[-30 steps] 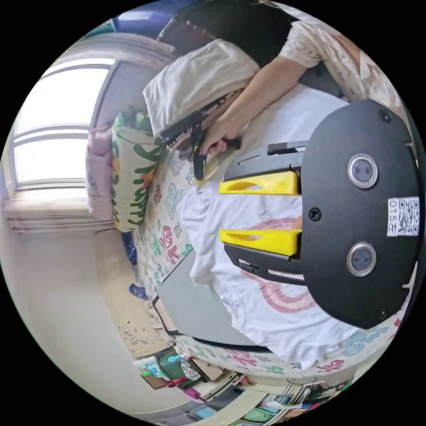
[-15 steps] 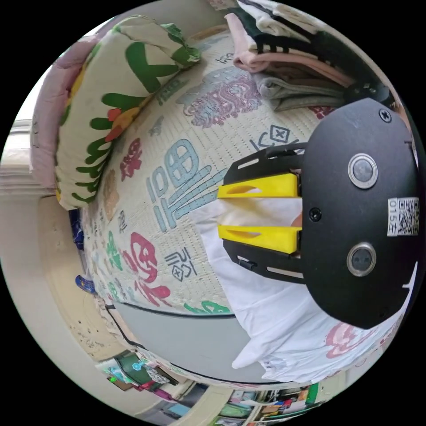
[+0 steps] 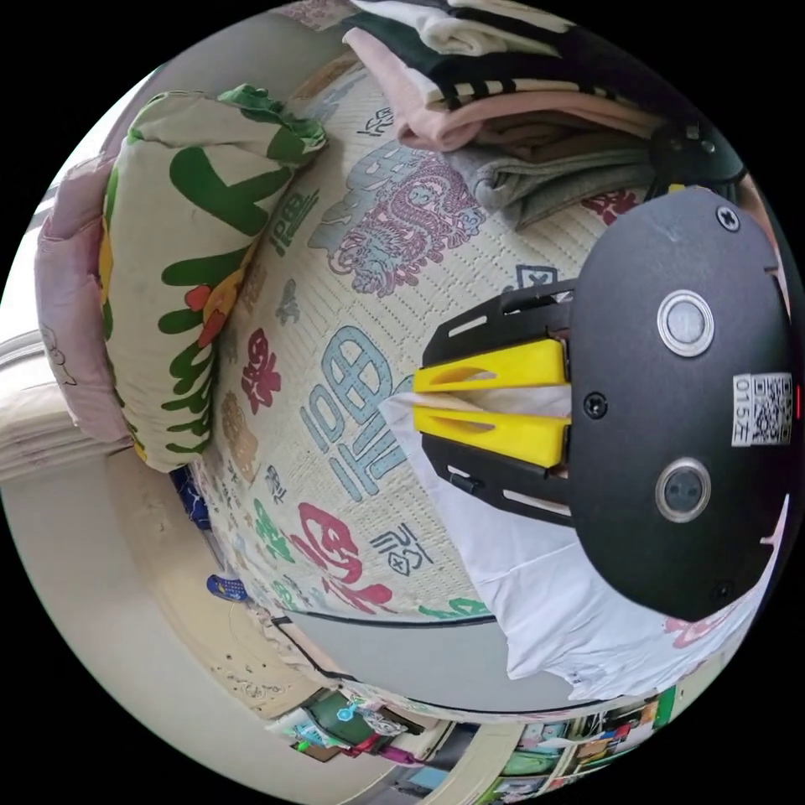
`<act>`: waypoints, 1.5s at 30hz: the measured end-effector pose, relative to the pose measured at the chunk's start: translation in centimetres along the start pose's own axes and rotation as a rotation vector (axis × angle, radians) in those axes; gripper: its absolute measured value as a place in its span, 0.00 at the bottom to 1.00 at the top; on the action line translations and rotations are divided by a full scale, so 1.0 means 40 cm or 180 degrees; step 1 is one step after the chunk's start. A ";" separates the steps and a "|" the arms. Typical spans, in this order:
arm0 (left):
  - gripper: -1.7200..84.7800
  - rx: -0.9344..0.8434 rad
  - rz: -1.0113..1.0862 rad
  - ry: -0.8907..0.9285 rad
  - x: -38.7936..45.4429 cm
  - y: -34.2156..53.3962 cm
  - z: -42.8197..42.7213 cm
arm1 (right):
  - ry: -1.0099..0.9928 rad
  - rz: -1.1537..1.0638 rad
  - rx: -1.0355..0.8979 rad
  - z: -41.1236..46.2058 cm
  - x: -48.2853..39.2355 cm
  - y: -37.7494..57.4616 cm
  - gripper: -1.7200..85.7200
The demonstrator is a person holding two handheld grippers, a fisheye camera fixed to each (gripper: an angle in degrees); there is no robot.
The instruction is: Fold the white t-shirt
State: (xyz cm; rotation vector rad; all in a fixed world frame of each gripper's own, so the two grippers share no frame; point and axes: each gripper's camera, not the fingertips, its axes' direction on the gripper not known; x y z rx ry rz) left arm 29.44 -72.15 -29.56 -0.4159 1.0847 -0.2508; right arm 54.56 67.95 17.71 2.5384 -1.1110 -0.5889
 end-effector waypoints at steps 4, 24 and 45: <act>0.13 0.0162 -0.0122 0.0541 -0.086 0.040 -0.115 | -0.0055 -0.0032 -0.0008 -0.057 0.008 0.035 0.03; 0.17 0.1559 -0.1057 0.0318 -0.881 1.200 -0.853 | -0.0226 -0.0402 -0.0353 -0.200 0.137 0.316 0.09; 0.14 0.1926 -0.2172 0.1504 -1.167 1.470 -0.862 | -0.0135 -0.3085 -0.0697 -0.190 0.003 0.901 0.09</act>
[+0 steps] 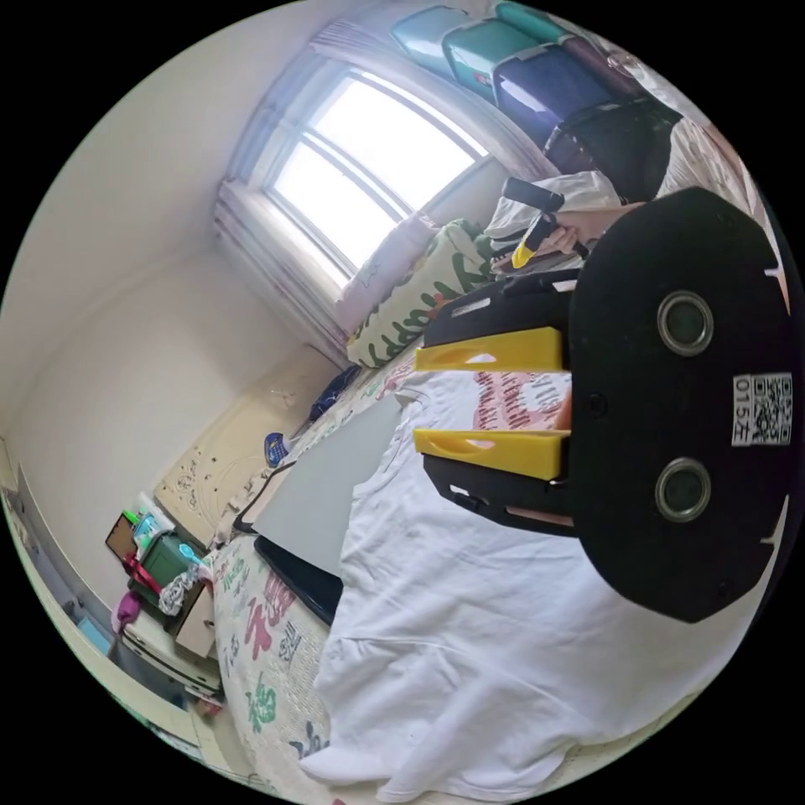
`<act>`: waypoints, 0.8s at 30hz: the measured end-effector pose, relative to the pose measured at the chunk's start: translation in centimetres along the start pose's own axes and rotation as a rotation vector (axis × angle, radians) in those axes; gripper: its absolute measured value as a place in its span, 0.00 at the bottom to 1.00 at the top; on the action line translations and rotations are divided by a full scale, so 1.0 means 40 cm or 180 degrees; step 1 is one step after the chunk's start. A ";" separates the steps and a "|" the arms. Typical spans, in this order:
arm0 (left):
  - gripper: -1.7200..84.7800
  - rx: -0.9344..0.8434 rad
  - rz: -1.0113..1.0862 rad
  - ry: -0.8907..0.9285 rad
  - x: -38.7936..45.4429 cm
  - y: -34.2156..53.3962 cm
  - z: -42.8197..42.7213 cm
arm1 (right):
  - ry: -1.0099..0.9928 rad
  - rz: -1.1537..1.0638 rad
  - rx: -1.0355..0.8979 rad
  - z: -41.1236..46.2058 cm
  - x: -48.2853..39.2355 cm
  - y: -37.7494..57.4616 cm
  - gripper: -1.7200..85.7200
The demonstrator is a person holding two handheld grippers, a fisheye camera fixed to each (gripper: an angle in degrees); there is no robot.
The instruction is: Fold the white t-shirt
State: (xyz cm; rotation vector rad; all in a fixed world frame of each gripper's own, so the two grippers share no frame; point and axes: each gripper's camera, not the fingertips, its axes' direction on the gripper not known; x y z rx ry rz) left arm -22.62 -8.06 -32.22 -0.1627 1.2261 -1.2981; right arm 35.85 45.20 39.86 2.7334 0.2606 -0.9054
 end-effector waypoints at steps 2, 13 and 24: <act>0.12 -0.0126 0.0197 -0.0068 0.042 -0.012 0.010 | 0.0108 -0.0293 -0.0154 0.048 -0.051 0.018 0.07; 0.06 -0.0718 0.0657 -0.0085 0.177 -0.048 0.079 | 0.0159 -0.0432 -0.0698 0.179 -0.086 0.017 0.08; 0.09 -0.2125 0.1693 -0.0894 0.463 0.041 0.336 | 0.0092 -0.0441 -0.0826 0.236 -0.092 -0.058 0.08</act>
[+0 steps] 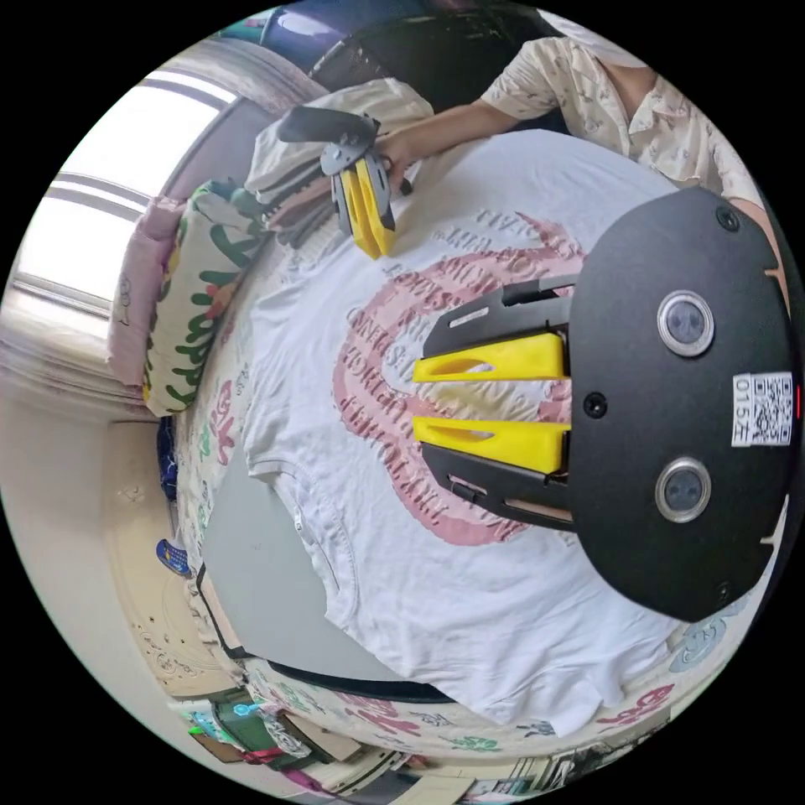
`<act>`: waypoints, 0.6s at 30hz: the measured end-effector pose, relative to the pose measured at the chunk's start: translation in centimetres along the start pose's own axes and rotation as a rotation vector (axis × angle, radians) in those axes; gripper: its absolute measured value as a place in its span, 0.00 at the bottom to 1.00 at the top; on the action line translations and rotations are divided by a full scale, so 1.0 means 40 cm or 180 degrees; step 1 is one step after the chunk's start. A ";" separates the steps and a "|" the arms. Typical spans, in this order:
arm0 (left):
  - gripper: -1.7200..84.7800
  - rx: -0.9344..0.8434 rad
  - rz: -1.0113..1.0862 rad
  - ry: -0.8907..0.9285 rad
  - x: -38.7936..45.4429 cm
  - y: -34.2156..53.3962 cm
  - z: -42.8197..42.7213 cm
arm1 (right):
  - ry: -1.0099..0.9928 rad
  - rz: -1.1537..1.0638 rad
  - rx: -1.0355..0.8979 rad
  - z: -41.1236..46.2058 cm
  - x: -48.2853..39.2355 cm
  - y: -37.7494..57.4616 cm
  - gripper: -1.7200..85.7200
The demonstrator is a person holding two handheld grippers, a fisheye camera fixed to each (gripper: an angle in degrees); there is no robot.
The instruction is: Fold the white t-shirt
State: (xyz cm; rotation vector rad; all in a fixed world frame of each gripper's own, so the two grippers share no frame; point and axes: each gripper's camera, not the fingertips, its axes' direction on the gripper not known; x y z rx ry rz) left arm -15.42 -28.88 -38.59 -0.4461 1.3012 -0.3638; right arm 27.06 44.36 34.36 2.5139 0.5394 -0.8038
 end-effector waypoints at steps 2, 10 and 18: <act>0.09 -0.0002 -0.0006 -0.0139 0.032 -0.010 0.005 | -0.0063 0.0100 0.0080 -0.008 0.020 -0.021 0.07; 0.09 -0.0003 0.0069 -0.0268 0.111 -0.034 0.025 | -0.0169 0.0337 0.0384 -0.043 0.067 -0.106 0.07; 0.09 -0.0004 0.0022 -0.0201 0.142 -0.048 0.051 | 0.0256 0.2159 0.1745 -0.205 0.286 -0.049 0.11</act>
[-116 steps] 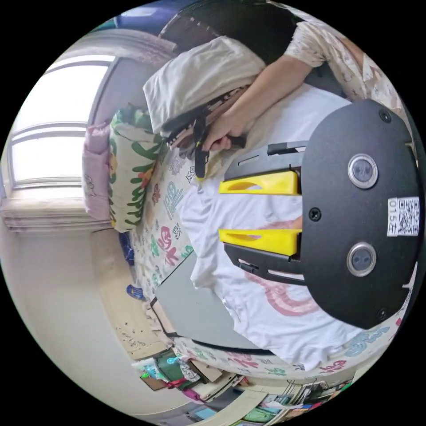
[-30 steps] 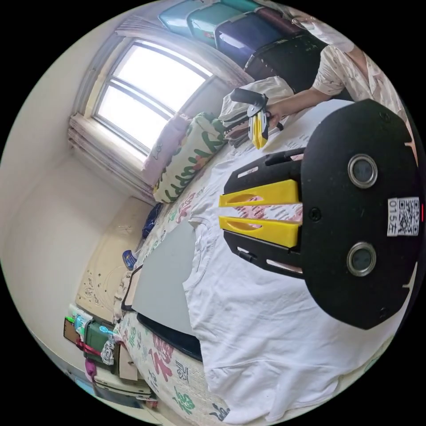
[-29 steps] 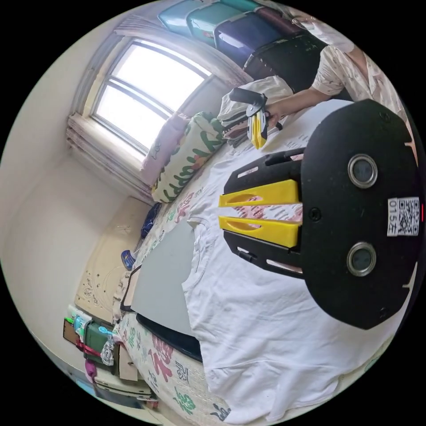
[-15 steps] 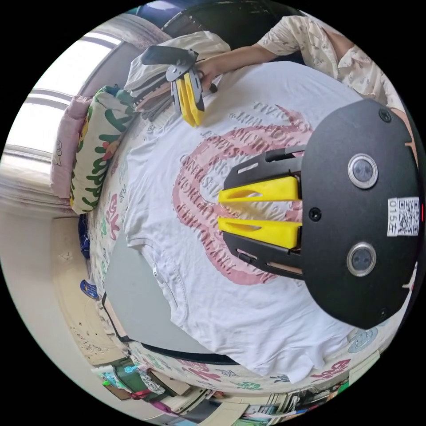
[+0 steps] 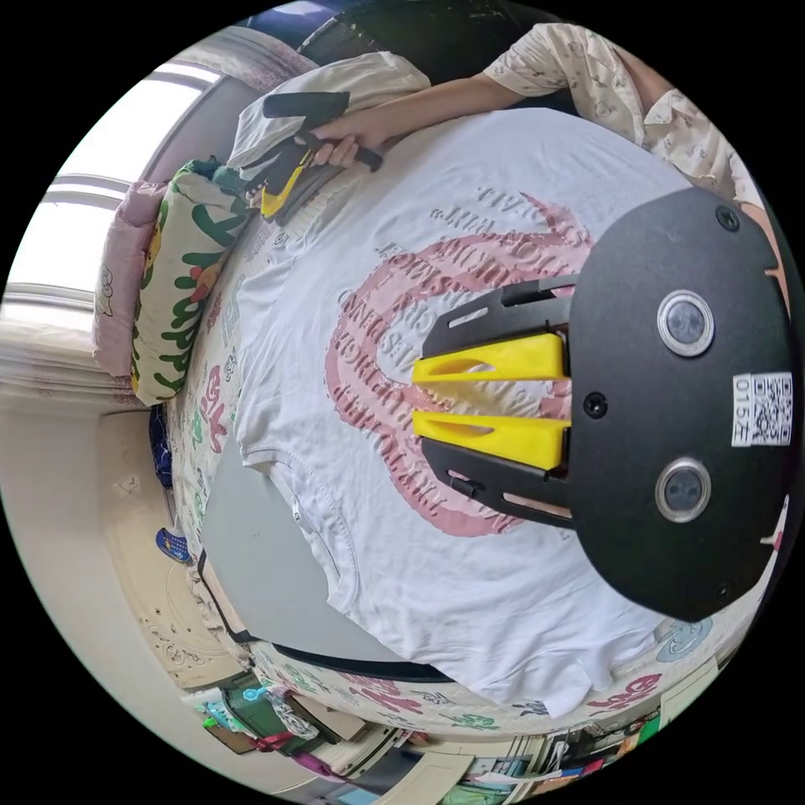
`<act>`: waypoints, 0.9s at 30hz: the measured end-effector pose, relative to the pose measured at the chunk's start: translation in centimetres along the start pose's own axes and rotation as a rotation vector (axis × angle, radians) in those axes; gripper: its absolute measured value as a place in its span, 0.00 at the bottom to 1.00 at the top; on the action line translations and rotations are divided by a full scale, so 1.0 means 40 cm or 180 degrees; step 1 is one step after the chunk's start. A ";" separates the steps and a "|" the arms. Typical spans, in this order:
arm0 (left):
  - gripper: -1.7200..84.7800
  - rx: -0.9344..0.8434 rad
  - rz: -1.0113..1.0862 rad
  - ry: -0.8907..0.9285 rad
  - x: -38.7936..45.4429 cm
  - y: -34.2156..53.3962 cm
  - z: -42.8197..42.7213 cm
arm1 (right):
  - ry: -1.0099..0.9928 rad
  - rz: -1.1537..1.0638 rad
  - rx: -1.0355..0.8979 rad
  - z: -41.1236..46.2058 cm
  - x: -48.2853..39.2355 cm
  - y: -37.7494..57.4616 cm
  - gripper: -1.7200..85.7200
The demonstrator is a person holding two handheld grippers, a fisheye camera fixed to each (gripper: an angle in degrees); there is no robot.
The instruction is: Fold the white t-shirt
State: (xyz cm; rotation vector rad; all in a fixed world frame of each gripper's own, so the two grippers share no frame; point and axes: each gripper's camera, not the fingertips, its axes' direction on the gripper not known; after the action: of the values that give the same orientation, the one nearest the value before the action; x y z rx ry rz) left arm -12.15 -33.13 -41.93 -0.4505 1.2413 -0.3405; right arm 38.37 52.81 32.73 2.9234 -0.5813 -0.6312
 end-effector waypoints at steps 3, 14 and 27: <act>0.09 0.0001 -0.0040 0.0082 0.001 -0.003 0.012 | 0.0083 0.0688 0.0027 0.044 0.076 -0.041 0.14; 0.09 0.0003 -0.0005 0.0013 0.058 0.000 0.070 | 0.0601 0.1126 -0.0473 0.217 0.040 -0.276 0.09; 0.06 0.0051 0.0201 -0.0064 0.114 0.037 0.147 | 0.0219 0.0853 -0.0530 0.227 0.052 -0.413 0.03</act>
State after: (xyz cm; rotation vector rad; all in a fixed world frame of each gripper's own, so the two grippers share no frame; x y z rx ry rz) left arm -5.20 -33.20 -44.94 -0.3992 1.2297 -0.2913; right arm 42.05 67.13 20.86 2.6384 -0.8489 -0.5165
